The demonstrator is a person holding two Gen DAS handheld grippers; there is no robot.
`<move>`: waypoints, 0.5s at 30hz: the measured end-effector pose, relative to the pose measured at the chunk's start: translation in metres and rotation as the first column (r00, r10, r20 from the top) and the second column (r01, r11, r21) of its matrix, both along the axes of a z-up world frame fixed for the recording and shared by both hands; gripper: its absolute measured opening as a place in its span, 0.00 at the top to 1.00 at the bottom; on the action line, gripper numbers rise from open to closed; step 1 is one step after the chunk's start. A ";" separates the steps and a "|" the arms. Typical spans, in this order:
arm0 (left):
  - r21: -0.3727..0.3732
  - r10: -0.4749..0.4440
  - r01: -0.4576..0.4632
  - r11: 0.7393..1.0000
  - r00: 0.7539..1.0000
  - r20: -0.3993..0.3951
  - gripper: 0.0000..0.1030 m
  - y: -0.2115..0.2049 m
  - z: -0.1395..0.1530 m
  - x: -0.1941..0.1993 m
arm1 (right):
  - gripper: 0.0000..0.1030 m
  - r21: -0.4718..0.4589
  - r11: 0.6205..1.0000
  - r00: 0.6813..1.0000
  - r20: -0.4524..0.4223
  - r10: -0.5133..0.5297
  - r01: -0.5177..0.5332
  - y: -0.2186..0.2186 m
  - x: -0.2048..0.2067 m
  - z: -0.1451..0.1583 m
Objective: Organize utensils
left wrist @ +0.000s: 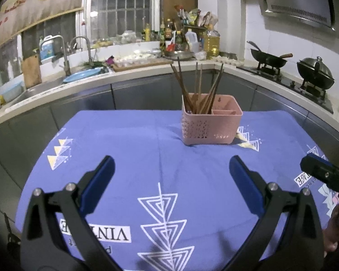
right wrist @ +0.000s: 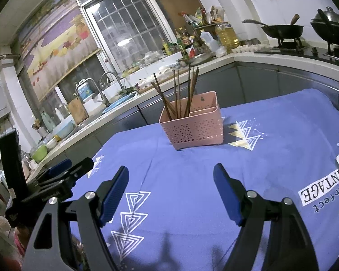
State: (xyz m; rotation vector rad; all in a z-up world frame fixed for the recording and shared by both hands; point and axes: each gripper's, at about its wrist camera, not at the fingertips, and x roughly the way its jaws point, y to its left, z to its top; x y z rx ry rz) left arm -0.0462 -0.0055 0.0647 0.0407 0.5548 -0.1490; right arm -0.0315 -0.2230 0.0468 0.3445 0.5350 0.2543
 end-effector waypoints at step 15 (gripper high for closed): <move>0.056 0.094 -0.094 0.994 0.996 -0.008 0.06 -0.001 -0.008 0.007 | 0.25 -0.003 1.000 1.000 0.008 0.000 0.000 0.001 -0.001 0.002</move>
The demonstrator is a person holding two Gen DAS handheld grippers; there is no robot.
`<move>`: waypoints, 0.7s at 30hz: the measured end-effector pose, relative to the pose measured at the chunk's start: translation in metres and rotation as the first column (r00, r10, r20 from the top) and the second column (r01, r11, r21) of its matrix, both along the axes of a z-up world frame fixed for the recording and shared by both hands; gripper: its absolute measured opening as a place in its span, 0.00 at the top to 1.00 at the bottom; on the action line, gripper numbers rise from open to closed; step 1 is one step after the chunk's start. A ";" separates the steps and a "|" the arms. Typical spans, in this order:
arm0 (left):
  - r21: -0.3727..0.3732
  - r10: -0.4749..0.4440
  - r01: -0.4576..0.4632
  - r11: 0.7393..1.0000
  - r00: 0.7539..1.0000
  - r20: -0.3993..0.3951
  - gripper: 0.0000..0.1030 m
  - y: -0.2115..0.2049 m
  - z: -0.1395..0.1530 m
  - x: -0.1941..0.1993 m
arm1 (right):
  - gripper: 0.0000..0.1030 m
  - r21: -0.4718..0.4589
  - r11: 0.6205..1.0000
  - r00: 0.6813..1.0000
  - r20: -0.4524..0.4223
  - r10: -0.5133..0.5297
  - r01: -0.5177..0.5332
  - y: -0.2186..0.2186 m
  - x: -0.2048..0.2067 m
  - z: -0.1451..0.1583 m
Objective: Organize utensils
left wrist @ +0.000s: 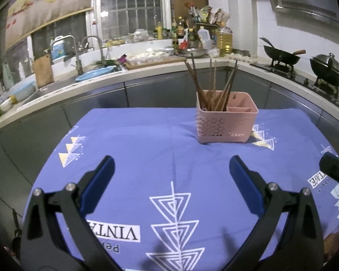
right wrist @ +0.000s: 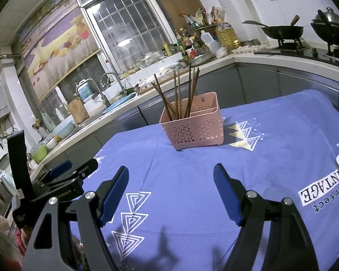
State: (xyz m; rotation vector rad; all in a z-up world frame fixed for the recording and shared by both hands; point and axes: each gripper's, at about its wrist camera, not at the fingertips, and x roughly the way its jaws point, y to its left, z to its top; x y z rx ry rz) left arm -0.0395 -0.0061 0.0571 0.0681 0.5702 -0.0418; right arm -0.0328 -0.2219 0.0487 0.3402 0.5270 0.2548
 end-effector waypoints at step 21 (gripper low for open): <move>0.022 0.046 -0.045 0.999 0.998 -0.053 0.06 0.011 -0.011 0.005 | 0.27 -0.011 0.999 0.999 -0.017 0.030 -0.030 0.011 0.003 -0.005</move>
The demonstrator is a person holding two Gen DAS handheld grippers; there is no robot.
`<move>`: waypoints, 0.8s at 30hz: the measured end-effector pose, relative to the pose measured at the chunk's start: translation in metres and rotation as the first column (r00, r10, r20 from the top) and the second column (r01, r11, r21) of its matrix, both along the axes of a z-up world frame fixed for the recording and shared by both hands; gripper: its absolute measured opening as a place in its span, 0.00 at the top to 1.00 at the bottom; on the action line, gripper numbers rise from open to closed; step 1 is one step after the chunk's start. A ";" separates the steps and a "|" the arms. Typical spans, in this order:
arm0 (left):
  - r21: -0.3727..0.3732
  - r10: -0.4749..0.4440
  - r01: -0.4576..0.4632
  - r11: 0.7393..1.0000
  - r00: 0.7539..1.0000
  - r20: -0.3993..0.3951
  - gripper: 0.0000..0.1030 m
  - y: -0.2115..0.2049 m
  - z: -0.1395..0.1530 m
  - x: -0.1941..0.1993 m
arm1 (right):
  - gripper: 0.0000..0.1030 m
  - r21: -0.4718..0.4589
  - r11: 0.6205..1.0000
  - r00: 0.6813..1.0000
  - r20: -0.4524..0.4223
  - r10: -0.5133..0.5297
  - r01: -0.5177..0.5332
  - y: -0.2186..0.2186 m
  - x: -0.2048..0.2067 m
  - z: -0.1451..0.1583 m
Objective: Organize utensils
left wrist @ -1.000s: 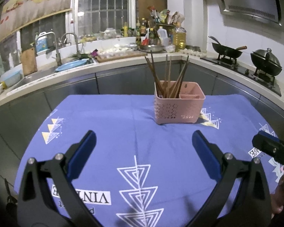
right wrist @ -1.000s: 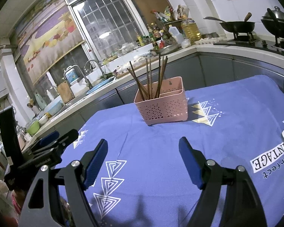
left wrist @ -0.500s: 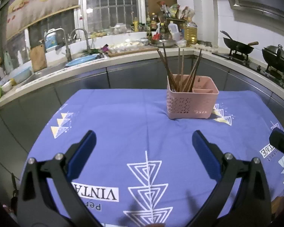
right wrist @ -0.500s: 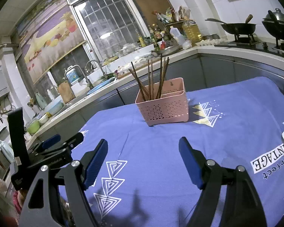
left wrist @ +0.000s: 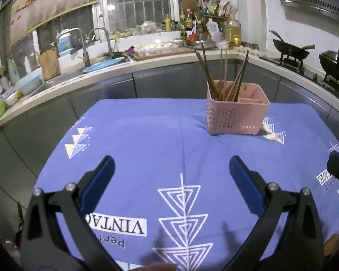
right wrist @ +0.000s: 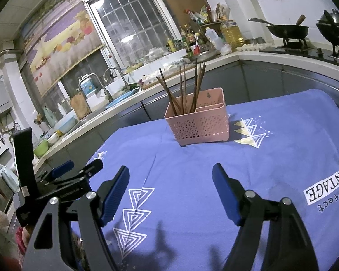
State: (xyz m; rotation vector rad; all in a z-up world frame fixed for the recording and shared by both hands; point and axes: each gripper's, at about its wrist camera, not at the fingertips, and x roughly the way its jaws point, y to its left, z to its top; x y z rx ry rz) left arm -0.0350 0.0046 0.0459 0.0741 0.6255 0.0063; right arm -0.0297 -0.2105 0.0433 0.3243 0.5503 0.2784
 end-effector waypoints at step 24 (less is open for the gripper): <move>0.011 -0.007 0.008 1.000 1.000 -0.015 0.06 0.000 -0.009 0.002 | 0.27 0.005 1.000 1.000 -0.012 0.008 -0.008 0.005 0.006 -0.008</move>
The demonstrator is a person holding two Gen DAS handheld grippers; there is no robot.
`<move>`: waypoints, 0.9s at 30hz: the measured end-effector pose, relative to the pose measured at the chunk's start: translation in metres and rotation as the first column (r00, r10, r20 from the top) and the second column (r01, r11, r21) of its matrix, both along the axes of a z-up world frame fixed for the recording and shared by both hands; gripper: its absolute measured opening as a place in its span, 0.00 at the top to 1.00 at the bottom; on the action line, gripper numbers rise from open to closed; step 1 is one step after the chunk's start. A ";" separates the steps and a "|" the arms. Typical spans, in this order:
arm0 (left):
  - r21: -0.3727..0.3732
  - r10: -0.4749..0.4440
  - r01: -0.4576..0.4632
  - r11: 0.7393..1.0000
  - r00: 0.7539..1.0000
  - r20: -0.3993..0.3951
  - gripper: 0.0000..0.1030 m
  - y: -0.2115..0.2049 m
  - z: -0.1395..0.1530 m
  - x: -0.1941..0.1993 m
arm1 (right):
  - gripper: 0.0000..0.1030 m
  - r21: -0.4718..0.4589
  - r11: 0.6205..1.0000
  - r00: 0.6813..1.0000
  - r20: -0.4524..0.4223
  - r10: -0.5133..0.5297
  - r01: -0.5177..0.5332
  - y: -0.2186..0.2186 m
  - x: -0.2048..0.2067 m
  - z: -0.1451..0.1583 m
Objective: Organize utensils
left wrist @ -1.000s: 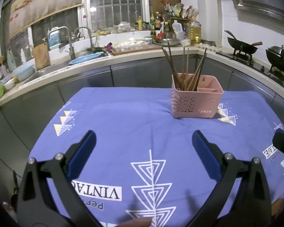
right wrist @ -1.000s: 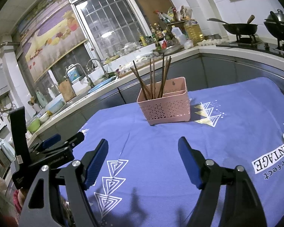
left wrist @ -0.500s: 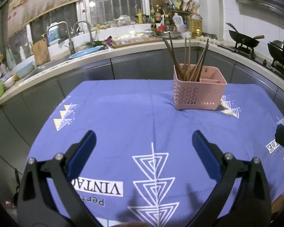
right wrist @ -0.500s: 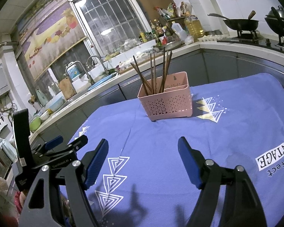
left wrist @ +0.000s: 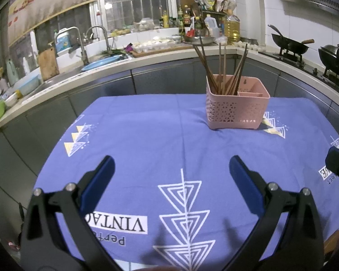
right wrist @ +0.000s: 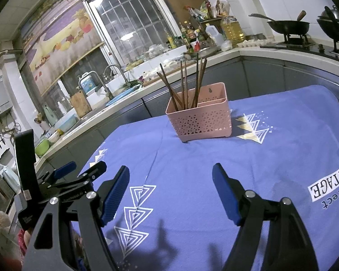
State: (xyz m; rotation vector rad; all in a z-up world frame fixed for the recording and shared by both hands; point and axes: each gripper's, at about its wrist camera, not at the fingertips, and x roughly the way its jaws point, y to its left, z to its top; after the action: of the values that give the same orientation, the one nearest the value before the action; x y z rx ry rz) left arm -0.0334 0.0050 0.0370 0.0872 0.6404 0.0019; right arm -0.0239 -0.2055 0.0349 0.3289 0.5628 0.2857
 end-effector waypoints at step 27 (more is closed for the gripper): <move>0.021 0.018 -0.017 1.000 0.999 -0.044 0.06 0.004 -0.003 0.006 | 0.27 0.009 1.000 1.000 -0.010 -0.001 0.001 -0.001 0.002 -0.006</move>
State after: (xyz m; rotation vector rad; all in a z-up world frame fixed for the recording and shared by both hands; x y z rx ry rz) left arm -0.0277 0.0092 0.0345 0.1020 0.6850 0.0235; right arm -0.0217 -0.2060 0.0293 0.3393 0.5713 0.2857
